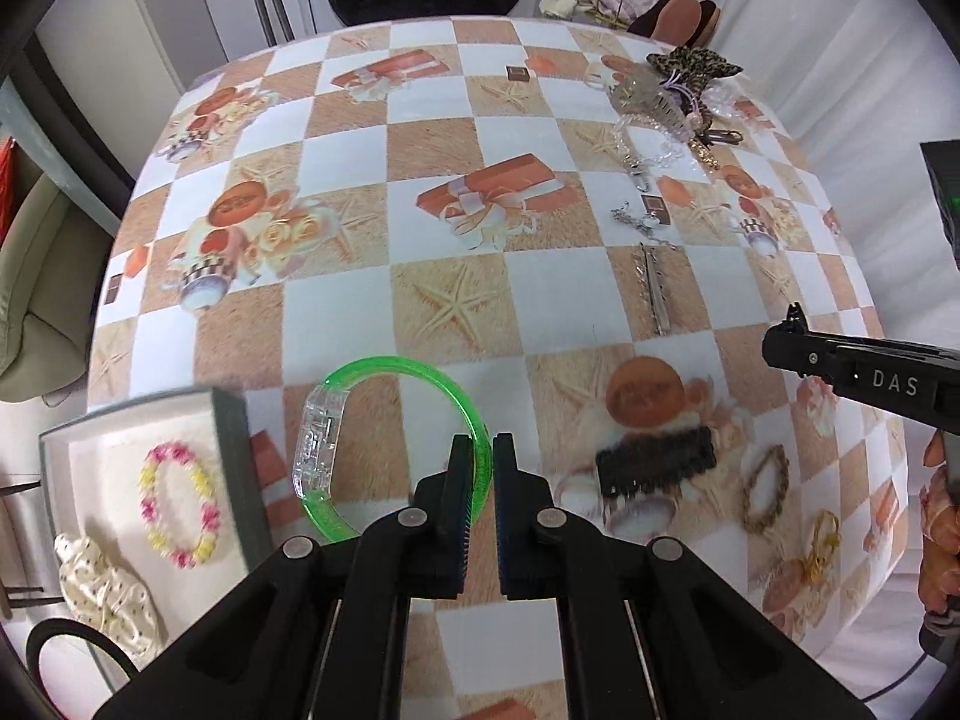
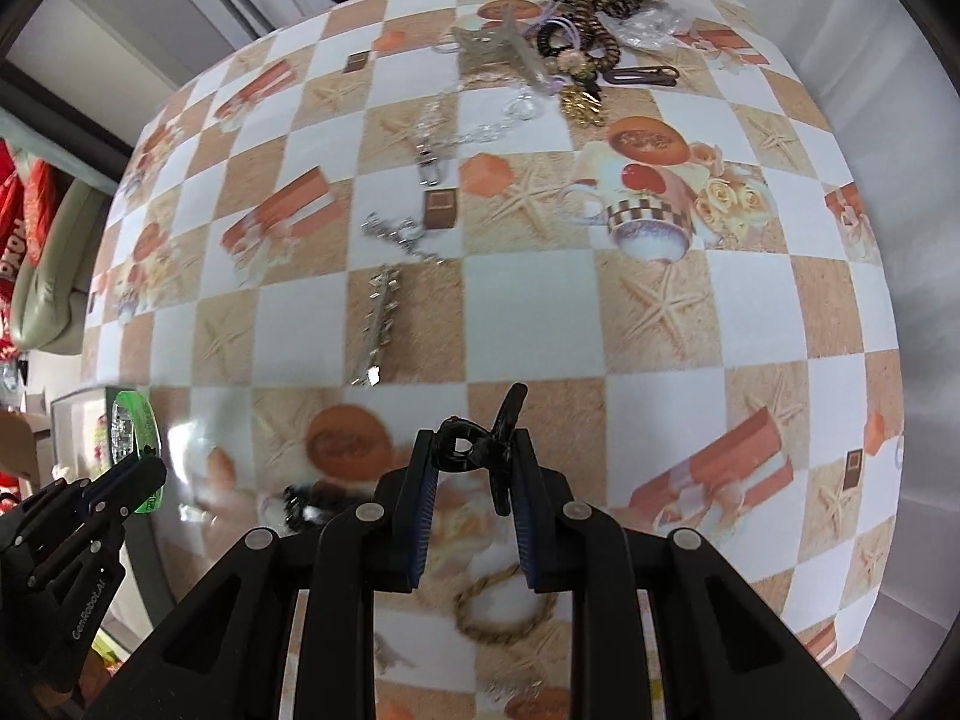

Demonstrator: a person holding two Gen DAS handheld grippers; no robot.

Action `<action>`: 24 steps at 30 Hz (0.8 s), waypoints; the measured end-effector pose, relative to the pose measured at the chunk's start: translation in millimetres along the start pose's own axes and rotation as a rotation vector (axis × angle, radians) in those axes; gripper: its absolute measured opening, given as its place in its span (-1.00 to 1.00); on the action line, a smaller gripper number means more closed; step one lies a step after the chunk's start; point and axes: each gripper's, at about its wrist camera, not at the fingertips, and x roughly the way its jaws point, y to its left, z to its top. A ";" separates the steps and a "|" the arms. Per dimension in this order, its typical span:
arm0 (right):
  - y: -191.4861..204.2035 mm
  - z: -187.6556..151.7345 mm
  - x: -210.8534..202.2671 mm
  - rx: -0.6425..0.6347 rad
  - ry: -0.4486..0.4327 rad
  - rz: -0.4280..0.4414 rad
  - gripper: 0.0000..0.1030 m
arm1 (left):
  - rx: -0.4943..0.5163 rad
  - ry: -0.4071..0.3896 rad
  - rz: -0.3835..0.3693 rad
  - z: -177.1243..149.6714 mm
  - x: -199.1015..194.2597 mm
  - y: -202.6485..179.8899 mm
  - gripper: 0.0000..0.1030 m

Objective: Organize jewelry
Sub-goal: 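Lower the bangle into the tray with the left tool while the right tool drops the claw clip there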

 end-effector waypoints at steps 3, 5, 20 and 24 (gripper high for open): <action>15.1 -13.3 -9.0 -0.029 -0.005 0.008 -0.51 | 0.002 -0.005 0.002 -9.2 -10.3 4.4 -0.80; 25.6 -17.4 -12.9 -0.048 -0.008 0.013 -0.51 | -0.005 -0.016 0.004 -16.5 -19.4 10.5 -0.80; 143.4 -34.6 -33.9 -0.274 -0.006 0.118 -0.51 | -0.210 -0.067 0.093 -87.3 -68.3 97.4 -0.80; 186.4 -38.4 -32.9 -0.359 0.000 0.159 -0.51 | -0.281 -0.065 0.151 -114.4 -76.4 126.9 -0.80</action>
